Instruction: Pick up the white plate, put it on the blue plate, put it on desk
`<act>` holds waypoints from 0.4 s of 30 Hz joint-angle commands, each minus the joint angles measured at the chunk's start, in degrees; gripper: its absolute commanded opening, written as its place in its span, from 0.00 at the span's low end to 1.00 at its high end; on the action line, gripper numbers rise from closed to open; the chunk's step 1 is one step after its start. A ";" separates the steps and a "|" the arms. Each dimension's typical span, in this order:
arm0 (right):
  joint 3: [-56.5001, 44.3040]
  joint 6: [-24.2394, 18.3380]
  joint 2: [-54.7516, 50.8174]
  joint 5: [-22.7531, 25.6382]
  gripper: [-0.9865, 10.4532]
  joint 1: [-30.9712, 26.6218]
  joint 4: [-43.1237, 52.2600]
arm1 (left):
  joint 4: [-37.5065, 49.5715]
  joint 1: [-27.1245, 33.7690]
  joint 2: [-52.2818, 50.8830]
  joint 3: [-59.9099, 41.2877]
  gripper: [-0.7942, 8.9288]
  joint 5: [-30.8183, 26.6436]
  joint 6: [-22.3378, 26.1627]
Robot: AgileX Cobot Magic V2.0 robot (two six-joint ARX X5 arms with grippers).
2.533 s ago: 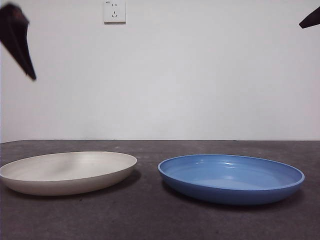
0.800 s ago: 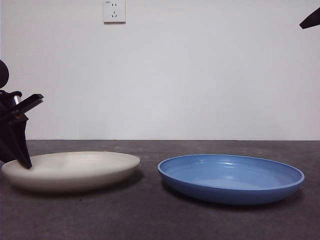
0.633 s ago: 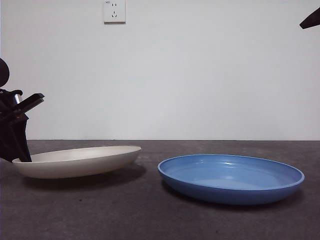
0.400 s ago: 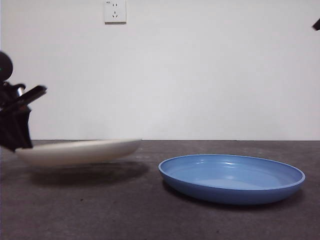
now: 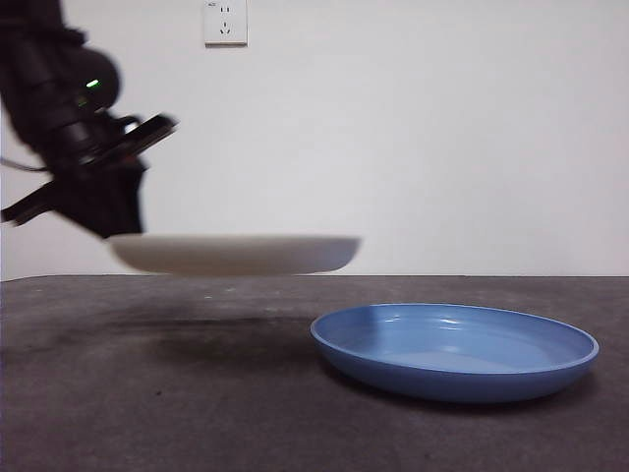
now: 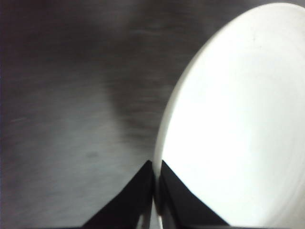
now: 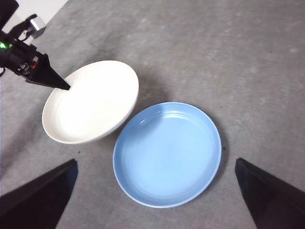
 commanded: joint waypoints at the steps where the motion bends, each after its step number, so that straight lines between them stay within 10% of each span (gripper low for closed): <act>1: 1.05 -0.59 -1.75 1.42 0.63 -0.02 -0.72 | -0.09 -4.09 0.96 3.43 0.09 -0.09 -1.36; 12: 1.05 1.53 -8.87 1.84 0.63 -0.02 -5.57 | 1.09 -15.96 5.66 12.22 0.09 -0.17 -5.16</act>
